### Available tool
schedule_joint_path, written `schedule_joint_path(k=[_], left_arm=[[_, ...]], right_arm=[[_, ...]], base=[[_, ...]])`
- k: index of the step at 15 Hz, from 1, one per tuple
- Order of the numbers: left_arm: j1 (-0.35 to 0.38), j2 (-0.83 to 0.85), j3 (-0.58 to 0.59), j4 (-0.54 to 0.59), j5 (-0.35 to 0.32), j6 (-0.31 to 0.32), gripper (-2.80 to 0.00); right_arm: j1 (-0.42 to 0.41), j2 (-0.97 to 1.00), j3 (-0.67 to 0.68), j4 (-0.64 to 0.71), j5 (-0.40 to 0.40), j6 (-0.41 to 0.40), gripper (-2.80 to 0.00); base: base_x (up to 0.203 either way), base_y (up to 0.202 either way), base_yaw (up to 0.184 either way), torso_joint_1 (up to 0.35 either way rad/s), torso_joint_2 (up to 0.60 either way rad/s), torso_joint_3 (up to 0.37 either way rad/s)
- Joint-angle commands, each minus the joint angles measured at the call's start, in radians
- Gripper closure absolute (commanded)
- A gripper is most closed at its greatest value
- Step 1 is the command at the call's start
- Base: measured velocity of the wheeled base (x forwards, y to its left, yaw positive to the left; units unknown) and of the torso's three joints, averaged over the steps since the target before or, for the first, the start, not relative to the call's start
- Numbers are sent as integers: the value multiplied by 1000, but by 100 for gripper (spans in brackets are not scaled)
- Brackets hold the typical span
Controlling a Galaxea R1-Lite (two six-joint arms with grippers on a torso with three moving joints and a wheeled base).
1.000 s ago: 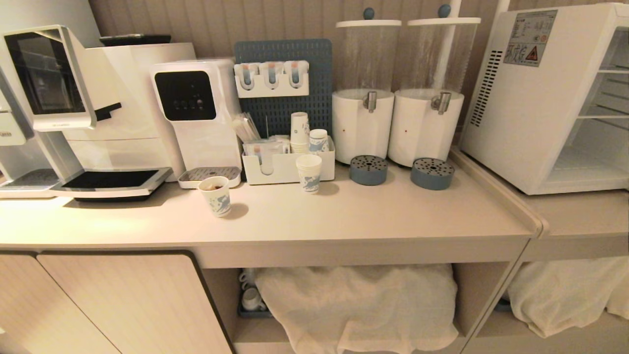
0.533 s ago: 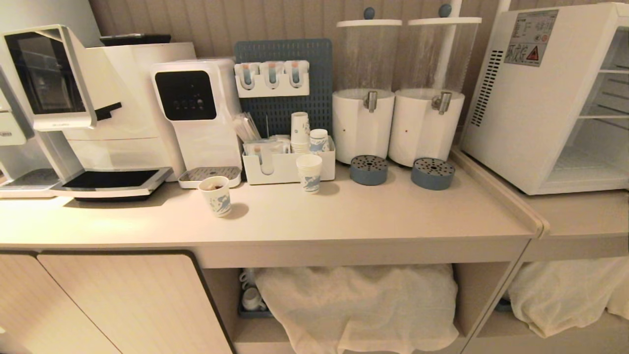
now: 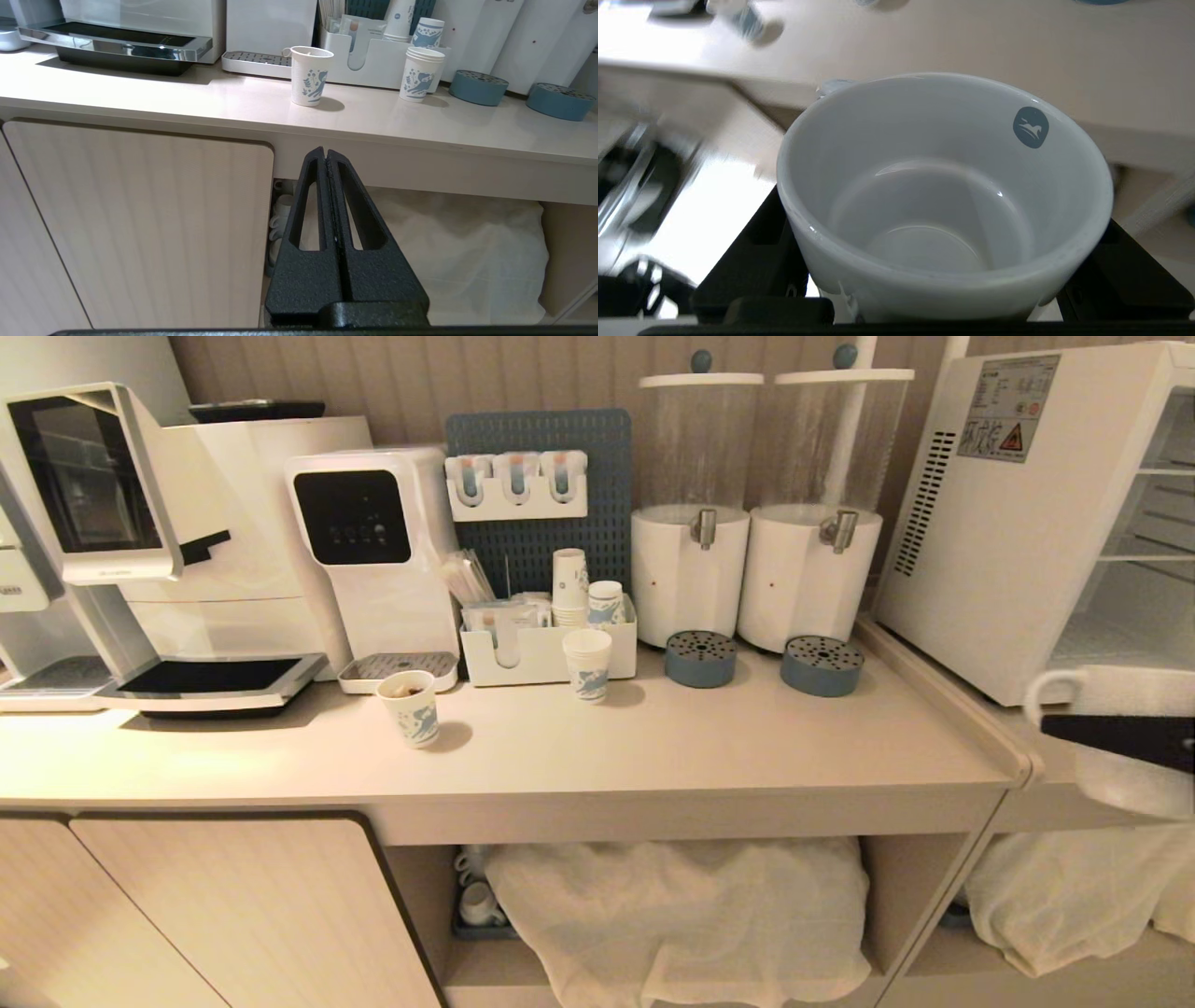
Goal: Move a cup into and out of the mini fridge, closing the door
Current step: Place the ceramic cup on the table
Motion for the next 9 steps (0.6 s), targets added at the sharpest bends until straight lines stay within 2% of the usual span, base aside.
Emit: schedule_joint_path(k=[1,2,4,5,6,7,8,9], left_arm=[[0,-5,40,-1,-1,-2,0],[0,-4,40,-1,-1,-2,0],[0,-5,40,-3,1,-4,0],[0,-5,40,-3,1,-4,0],[0,-5,40,-3,1,-4,0],[0,-5,40,-3,1,-4,0],[0,-4,40,-3,1,-4,0],[0,-4,40,-3,1,-4,0]], right_arm=[[-83,227,-6,-92,191,-127,0],[-91,280,12,-213,218,-180,0],[-64,399,53,-493,202,-212,0],[-24,463,58,-589,119,-208,0],[21,542,58,-697,-31,-203,0],[54,605,56,-787,-146,-200,0],[88,661,50,-883,-212,-196,0],[116,716,33,-920,-260,-182,0]], base=[[0,0,0,0,0,0],[0,0,0,0,0,0],[0,0,0,0,0,0],[0,0,0,0,0,0],[0,0,0,0,0,0],[0,0,0,0,0,0],[0,0,0,0,0,0],[0,0,0,0,0,0]])
